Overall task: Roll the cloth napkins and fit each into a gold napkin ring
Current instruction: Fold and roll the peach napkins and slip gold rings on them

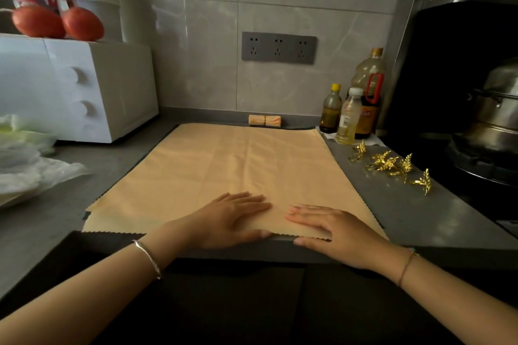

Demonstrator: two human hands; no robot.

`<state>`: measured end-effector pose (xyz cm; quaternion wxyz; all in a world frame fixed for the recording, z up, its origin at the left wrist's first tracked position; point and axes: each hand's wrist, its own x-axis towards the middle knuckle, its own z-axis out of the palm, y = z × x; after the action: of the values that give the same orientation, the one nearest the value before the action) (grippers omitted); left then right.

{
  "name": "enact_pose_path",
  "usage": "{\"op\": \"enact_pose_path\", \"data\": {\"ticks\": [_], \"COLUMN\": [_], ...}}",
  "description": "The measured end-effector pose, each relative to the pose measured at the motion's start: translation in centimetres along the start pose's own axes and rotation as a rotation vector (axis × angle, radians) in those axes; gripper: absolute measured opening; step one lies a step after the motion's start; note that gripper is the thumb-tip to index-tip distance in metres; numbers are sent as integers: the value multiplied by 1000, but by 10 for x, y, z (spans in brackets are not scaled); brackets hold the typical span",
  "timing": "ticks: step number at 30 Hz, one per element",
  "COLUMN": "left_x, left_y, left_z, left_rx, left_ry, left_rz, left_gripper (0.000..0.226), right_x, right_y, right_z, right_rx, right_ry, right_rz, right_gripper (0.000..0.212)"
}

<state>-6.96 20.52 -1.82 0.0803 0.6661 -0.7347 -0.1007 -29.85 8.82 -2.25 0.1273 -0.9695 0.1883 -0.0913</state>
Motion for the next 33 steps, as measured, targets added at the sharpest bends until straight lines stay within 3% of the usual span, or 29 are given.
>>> {"op": "enact_pose_path", "data": {"ticks": [3, 7, 12, 19, 21, 24, 28, 31, 33], "left_x": [-2, -8, -26, -43, -43, -37, -29, -22, -15], "left_y": [2, 4, -6, -51, -53, -48, -39, -39, -44], "left_z": [-2, -11, -36, -81, -93, -113, -139, -158, -167], "left_rx": [77, 133, 200, 59, -20, -111, -42, -19, -64], "left_ry": [38, 41, -3, -62, -92, -220, -488, -648, -653], "left_rz": [-3, -1, -146, -317, -336, -403, -521, -518, -515], "left_gripper": [64, 47, 40, 31, 32, 34, 39, 45, 45], "right_x": [1, 4, 13, 20, 21, 20, 21, 25, 33], "right_y": [1, 2, 10, 22, 25, 27, 28, 30, 33], "right_z": [0, -6, -26, -65, -78, -100, -123, -137, -146], "right_rx": [3, -54, -147, 7, 53, 125, 194, 259, 280], "right_ry": [16, 33, -73, -150, -225, -402, -630, -841, -895], "right_rz": [-22, -23, 68, 214, 219, 244, 303, 290, 268], "right_gripper": [56, 37, 35, 29, 42, 38, 37, 21, 13]}}
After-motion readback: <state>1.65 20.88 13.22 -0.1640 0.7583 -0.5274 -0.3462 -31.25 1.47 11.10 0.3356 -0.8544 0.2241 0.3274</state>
